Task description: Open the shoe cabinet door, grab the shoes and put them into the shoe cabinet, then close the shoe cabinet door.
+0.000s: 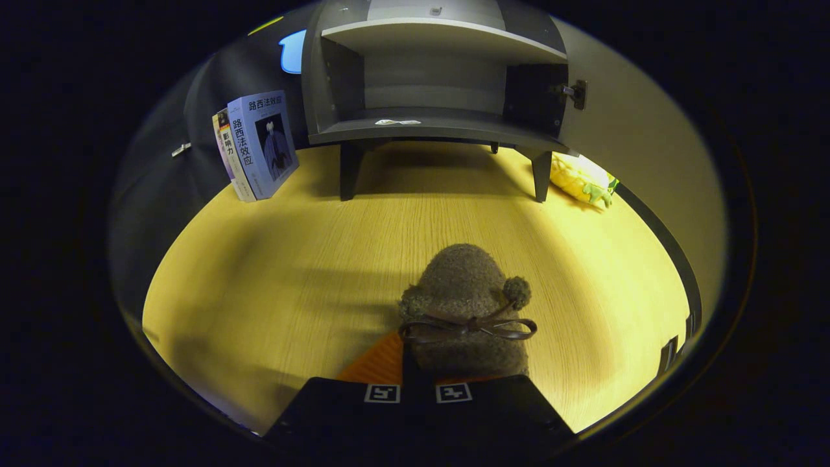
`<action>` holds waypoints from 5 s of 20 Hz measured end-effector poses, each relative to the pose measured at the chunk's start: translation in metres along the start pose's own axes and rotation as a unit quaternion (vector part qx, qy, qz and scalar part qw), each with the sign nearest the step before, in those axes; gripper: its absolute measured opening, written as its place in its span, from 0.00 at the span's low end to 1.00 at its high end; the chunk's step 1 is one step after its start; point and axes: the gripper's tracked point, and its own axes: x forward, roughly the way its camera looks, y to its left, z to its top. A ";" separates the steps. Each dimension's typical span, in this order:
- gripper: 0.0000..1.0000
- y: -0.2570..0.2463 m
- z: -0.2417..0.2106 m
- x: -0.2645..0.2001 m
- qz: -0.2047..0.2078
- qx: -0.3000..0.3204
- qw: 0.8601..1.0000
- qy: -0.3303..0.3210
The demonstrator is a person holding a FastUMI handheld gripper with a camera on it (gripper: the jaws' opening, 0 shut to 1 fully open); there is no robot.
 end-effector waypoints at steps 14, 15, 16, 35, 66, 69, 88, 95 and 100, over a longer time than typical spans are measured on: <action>0.05 -0.044 0.138 -0.142 0.039 0.015 0.995 -0.091; 0.05 -0.048 0.152 -0.152 0.047 0.020 0.994 -0.100; 0.05 -0.051 0.167 -0.160 0.055 0.021 0.992 -0.109; 0.05 -0.036 0.407 -0.198 0.041 0.011 0.976 -0.212; 0.18 0.001 0.523 0.073 0.018 -0.006 0.994 -0.107; 0.32 0.002 0.516 0.068 0.013 -0.010 0.995 -0.100; 0.97 0.006 0.506 -0.161 0.004 -0.009 0.969 -0.246; 0.98 -0.009 0.471 -0.282 0.016 0.000 0.949 -0.315; 0.97 -0.040 0.436 -0.356 0.008 0.010 0.938 -0.347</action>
